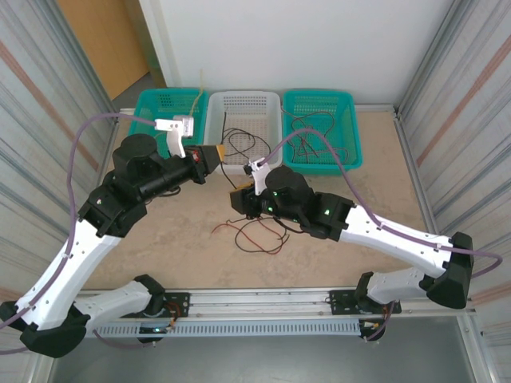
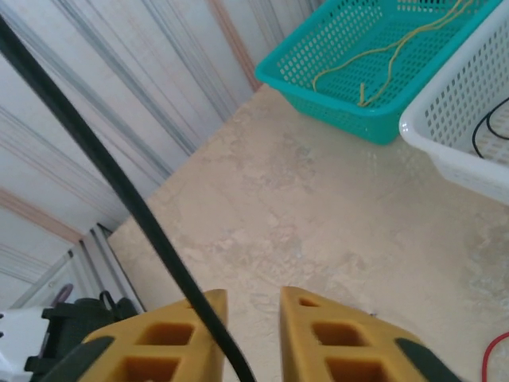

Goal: Untangle the cables

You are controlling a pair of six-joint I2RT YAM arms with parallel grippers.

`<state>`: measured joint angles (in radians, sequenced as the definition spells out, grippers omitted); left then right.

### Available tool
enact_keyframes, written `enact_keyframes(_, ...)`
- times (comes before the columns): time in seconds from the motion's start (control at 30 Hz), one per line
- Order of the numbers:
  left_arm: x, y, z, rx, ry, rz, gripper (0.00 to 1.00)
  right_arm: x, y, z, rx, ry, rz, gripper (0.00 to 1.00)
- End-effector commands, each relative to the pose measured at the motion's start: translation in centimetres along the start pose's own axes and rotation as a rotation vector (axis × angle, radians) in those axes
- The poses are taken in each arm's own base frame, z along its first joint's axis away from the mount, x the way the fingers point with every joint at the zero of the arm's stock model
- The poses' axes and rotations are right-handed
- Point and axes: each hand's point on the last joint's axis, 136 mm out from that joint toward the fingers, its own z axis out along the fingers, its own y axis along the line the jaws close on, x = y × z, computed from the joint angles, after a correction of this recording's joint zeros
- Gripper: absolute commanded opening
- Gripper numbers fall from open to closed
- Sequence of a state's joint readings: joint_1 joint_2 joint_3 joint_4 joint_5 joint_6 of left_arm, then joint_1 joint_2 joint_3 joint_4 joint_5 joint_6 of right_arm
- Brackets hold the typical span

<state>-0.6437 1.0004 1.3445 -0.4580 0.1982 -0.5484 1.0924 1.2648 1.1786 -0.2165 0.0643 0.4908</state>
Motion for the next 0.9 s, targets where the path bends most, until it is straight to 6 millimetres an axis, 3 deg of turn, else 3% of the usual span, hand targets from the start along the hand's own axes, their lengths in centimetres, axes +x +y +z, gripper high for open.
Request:
enact_keyframes(0.0,-1.4,-0.8,-1.0,0.009,-0.051,0.026,0.00,-2.5,1.4,-1.6,-0.056,-0.067,-0.016,0.09)
enact_keyframes(0.1,-1.3,-0.6,-0.8,0.011,-0.058,0.024,0.00,-3.5,1.9,-2.7,-0.074,-0.100,-0.020,0.00)
enact_keyframes(0.13,-1.2,-0.7,-0.6,0.019,-0.057,0.025,0.07,-4.0,2.1,-3.2,-0.083,-0.118,-0.020,0.00)
enact_keyframes(0.17,-1.1,-0.8,-0.5,0.032,-0.058,0.029,0.25,-4.4,2.4,-3.7,-0.094,-0.130,-0.022,0.00)
enact_keyframes(0.2,-0.8,-0.8,-0.2,0.045,-0.056,0.034,0.50,-5.0,2.7,-4.2,-0.103,-0.146,-0.023,0.00)
enact_keyframes(0.23,-0.5,-0.8,0.0,0.058,-0.053,0.041,0.63,-5.7,3.0,-4.8,-0.114,-0.162,-0.020,0.00)
enact_keyframes(0.3,0.6,-1.0,0.5,0.106,-0.039,0.069,0.73,-7.3,3.5,-6.2,-0.132,-0.205,-0.012,0.00)
enact_keyframes(0.53,5.0,-0.7,1.5,0.268,-0.050,0.058,0.86,-12.9,3.0,-11.6,-0.179,-0.380,0.086,0.00)
enact_keyframes(0.67,6.1,-2.4,1.8,0.369,-0.055,0.101,0.89,-14.5,2.9,-13.3,-0.212,-0.421,0.117,0.00)
enact_keyframes(0.87,7.1,-4.3,3.1,0.375,-0.010,0.244,0.98,-16.2,3.5,-15.4,-0.257,-0.465,0.132,0.00)
